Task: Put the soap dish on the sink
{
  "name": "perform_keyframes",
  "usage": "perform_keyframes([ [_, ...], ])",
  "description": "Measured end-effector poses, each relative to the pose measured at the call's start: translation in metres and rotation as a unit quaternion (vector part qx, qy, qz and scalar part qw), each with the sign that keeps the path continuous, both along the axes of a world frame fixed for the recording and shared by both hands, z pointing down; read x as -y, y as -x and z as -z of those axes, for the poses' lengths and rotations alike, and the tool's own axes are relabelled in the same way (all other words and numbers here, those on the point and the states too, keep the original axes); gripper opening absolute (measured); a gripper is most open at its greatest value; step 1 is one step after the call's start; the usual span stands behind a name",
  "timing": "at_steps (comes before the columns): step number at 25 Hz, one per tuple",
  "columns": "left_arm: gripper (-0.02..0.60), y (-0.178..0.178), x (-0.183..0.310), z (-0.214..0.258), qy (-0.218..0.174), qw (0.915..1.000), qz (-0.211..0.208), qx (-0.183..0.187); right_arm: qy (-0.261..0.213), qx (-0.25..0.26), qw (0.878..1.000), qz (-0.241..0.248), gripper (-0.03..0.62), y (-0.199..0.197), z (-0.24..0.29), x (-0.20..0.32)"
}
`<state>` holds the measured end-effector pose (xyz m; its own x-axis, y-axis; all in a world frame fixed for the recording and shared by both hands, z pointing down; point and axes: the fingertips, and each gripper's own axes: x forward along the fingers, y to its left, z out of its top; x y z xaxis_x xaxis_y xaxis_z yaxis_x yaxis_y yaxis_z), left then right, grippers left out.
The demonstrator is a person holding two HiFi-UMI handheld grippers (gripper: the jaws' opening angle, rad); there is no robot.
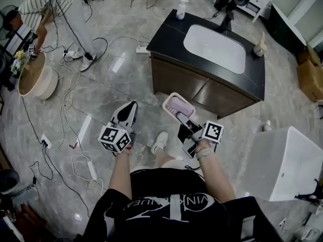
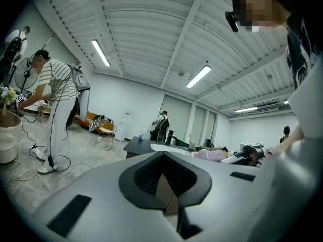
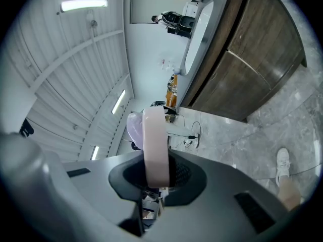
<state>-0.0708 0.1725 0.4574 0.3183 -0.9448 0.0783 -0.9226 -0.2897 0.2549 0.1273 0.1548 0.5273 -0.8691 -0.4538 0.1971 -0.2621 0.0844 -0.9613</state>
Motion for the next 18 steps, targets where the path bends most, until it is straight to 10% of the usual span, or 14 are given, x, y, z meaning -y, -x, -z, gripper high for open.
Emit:
perform_keyframes([
  [18, 0.015, 0.042, 0.148, -0.001, 0.006, 0.9995, -0.028, -0.014, 0.017, 0.000, 1.000, -0.008, 0.055, 0.054, -0.001, 0.132],
])
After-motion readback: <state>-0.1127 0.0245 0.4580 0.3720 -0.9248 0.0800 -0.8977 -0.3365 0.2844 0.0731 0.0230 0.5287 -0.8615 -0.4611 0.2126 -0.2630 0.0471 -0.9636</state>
